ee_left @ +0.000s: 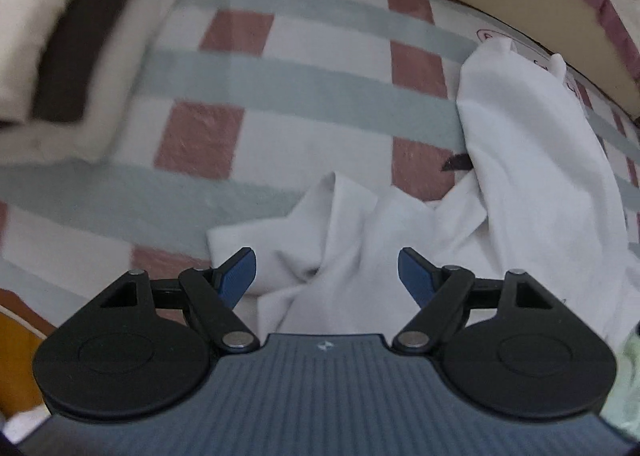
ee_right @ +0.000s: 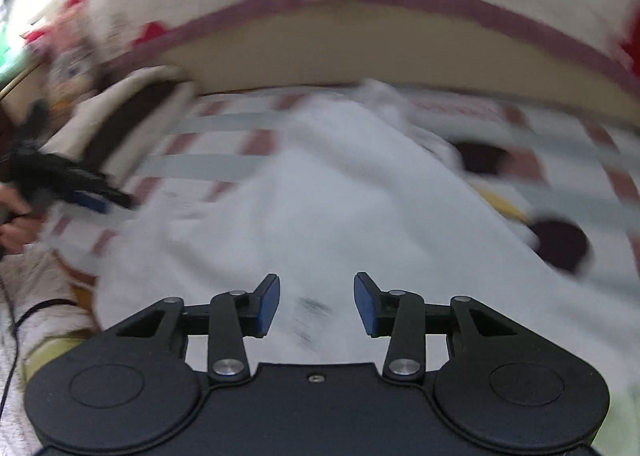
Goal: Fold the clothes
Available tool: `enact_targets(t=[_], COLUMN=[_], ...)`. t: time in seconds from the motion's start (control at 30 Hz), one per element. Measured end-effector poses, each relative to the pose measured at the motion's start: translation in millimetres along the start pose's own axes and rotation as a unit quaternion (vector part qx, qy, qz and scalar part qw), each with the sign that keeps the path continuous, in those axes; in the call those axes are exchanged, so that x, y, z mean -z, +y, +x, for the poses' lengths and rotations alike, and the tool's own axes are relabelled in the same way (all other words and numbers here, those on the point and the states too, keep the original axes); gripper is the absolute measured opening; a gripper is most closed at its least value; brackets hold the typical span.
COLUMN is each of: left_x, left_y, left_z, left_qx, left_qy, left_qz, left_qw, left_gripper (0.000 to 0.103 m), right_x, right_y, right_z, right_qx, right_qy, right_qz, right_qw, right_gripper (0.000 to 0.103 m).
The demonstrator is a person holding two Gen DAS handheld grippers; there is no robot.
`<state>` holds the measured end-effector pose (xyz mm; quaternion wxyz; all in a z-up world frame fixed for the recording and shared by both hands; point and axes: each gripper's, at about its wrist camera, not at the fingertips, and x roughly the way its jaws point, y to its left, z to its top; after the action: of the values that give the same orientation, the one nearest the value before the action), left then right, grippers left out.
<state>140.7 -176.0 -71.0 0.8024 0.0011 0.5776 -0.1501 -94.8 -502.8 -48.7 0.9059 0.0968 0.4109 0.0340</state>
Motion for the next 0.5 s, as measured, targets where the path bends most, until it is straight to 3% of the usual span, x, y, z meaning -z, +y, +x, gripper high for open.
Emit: enact_targets(t=[0.2, 0.33, 0.43, 0.5], left_x=[-5.5, 1.3, 7.4, 8.8], left_y=[22.5, 34.7, 46.8, 54.4], left_z=[20.0, 38.5, 49.5, 51.5], left_qx=[0.027, 0.024, 0.047, 0.065], left_qy=[0.001, 0.022, 0.038, 0.039], left_qz=[-0.036, -0.041, -0.061, -0.084], left_qw=[0.9990, 0.9986, 0.9963, 0.9936], left_gripper=[0.074, 0.070, 0.071, 0.072], right_x=[-23.2, -17.1, 3.2, 13.6], right_y=[58.9, 82.0, 101.9, 107.7], right_z=[52.3, 62.8, 65.7, 69.6], right_qx=[-0.018, -0.024, 0.031, 0.046], right_qy=[0.025, 0.012, -0.035, -0.026], right_qz=[-0.039, 0.006, 0.026, 0.010], right_qw=[0.999, 1.000, 0.999, 0.999], right_gripper=[0.047, 0.047, 0.047, 0.047])
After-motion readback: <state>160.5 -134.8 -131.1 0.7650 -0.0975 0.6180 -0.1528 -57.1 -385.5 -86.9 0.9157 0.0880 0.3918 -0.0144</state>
